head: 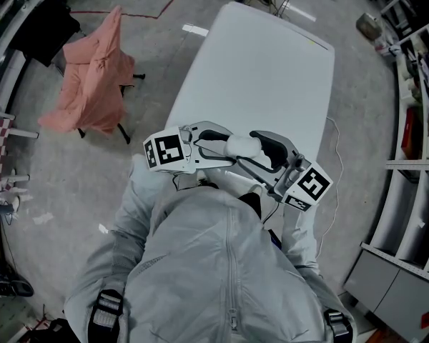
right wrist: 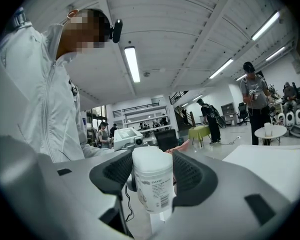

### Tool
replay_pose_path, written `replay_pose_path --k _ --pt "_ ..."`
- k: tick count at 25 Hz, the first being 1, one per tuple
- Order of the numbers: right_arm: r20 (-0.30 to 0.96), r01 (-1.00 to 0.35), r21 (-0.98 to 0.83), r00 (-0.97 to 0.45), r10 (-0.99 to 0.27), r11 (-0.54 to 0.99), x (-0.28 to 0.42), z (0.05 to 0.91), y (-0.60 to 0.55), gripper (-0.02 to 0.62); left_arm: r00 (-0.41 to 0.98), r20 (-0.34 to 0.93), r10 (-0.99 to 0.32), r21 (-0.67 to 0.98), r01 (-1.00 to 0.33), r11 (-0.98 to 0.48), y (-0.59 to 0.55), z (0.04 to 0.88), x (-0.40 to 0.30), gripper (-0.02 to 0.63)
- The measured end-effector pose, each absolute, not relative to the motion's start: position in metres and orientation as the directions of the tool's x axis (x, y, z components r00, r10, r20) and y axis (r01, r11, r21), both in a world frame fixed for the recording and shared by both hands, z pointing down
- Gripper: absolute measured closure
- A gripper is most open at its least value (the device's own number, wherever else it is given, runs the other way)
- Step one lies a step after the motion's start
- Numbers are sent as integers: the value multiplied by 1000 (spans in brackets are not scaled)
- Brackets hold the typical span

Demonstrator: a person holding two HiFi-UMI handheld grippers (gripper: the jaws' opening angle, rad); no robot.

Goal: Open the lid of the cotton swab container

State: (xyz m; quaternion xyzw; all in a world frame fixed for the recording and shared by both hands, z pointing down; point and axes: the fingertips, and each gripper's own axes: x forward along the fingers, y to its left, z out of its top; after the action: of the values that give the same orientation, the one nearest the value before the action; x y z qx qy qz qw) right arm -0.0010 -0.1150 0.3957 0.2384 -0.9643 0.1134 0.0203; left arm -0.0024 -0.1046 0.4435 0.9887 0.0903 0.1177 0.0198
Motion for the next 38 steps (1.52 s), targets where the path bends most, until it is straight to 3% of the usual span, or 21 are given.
replay_pose_path --k 38 --pt "-2 -494 -383 -844 -536 780 2 400 -129 336 953 233 192 71 180 -981 -111 447 -6 382"
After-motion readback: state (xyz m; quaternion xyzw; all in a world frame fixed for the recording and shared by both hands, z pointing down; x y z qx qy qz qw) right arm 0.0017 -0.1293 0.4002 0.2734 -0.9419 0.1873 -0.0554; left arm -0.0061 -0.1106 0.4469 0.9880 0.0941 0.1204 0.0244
